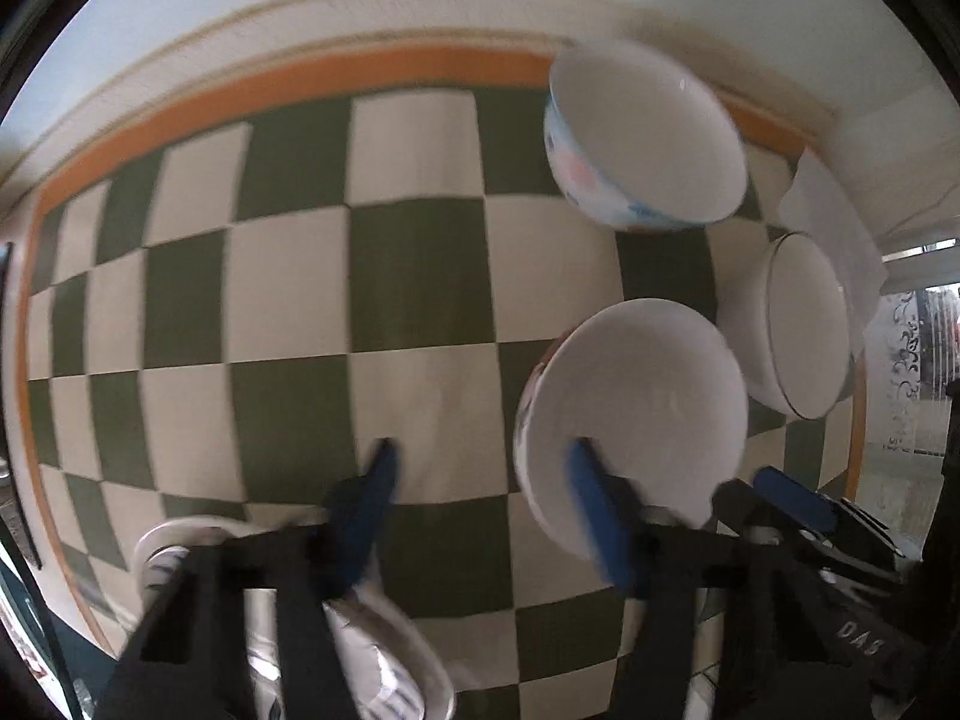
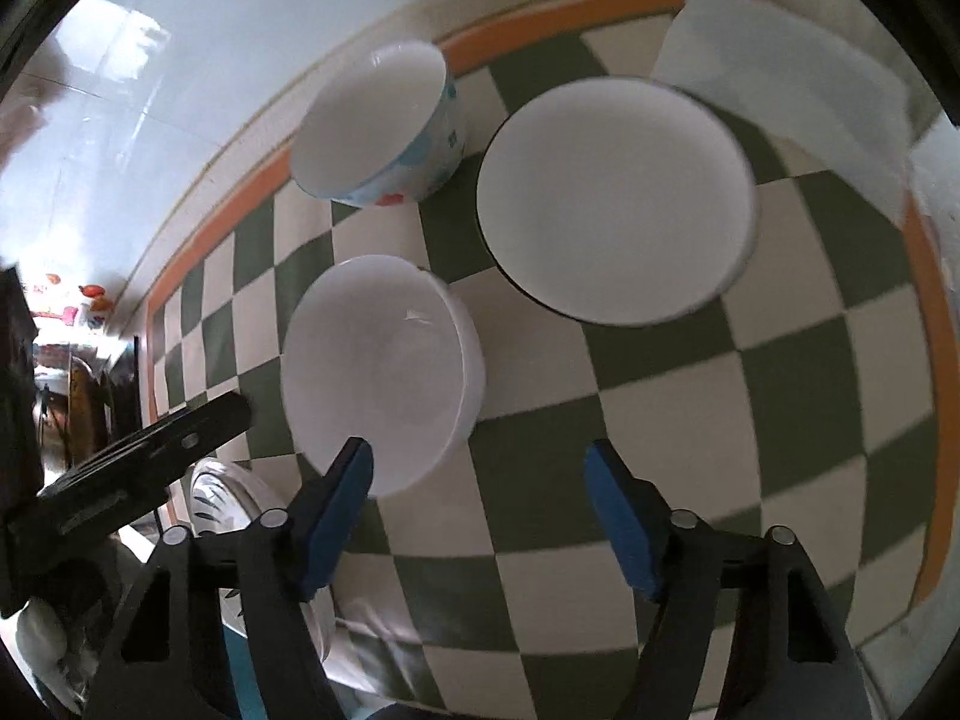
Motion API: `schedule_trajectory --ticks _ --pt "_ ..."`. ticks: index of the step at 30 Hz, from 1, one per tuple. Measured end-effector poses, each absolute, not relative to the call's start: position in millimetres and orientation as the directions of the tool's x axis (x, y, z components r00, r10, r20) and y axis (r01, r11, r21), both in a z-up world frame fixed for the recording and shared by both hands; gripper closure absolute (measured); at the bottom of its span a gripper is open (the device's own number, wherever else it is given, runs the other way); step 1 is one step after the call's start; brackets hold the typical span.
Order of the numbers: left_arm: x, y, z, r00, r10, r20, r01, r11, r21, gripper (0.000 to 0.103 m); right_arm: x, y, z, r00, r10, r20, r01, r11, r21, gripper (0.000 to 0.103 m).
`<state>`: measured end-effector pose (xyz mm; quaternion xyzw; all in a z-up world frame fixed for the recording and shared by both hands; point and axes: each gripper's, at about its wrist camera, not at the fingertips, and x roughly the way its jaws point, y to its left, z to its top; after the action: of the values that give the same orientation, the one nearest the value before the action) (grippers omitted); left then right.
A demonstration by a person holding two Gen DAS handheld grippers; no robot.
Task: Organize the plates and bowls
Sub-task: 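Reach both tools to the plain white bowl and grip its rim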
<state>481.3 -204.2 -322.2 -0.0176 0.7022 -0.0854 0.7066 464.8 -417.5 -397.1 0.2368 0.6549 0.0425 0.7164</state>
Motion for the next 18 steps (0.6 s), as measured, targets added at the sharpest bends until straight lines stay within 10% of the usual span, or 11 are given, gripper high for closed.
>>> schedule_trajectory --ticks 7,18 --pt "487.0 -220.1 -341.4 -0.038 -0.129 -0.991 0.143 0.981 -0.134 0.088 493.1 -404.3 -425.9 0.094 0.352 -0.931 0.234 0.901 0.365 0.083" --pt "472.7 -231.6 -334.5 -0.028 -0.118 -0.993 0.204 0.972 -0.121 0.093 499.8 -389.3 -429.2 0.088 0.339 -0.936 0.259 0.9 0.351 0.093"
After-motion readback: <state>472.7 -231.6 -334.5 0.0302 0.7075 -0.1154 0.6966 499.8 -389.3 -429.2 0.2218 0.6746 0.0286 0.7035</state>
